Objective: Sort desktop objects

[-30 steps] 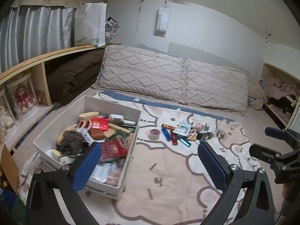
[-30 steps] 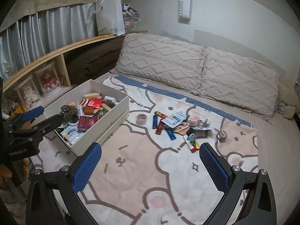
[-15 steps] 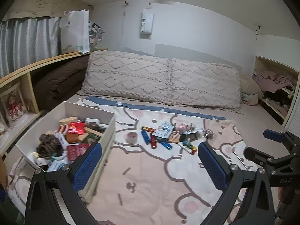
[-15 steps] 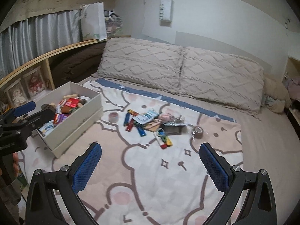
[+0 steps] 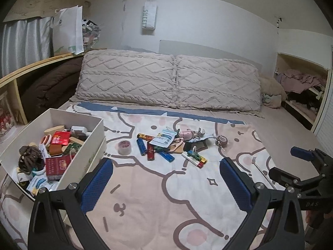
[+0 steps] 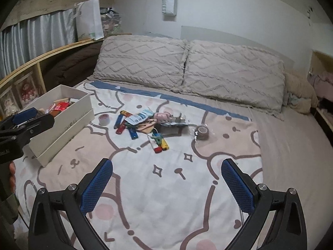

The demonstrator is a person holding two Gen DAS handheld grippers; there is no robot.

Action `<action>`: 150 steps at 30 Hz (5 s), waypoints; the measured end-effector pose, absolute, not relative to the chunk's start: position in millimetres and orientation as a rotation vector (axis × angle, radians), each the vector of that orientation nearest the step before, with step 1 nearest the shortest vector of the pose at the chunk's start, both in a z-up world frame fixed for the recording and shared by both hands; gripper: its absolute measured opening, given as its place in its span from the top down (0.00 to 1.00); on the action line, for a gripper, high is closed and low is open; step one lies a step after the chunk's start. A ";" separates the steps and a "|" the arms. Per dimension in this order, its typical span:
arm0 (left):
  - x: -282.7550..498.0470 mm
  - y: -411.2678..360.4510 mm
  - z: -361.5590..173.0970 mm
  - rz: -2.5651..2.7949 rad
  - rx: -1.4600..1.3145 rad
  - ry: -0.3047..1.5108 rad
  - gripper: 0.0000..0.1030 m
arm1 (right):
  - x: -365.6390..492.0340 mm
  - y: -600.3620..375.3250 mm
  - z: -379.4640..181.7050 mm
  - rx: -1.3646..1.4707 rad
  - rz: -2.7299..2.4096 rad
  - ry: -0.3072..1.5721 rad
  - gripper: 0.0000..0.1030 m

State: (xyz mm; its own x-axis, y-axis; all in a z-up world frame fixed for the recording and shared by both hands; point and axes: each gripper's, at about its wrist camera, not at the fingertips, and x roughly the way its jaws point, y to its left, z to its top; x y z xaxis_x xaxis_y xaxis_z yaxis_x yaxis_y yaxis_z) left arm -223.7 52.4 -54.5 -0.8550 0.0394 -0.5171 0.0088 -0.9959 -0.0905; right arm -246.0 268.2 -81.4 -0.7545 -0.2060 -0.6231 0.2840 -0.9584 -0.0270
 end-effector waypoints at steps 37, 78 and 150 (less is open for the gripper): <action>-391.7 -0.6 -189.7 3.125 -1.169 -0.230 0.00 | -328.2 300.6 -204.3 1.246 -2.640 0.098 0.00; -455.6 -57.4 -250.3 3.065 -1.451 -0.498 0.00 | -420.7 295.7 -227.8 1.283 -2.691 -0.037 0.00; -293.1 89.5 -233.8 2.629 -1.340 0.029 0.58 | -311.2 242.4 -241.2 1.319 -2.449 -0.038 0.44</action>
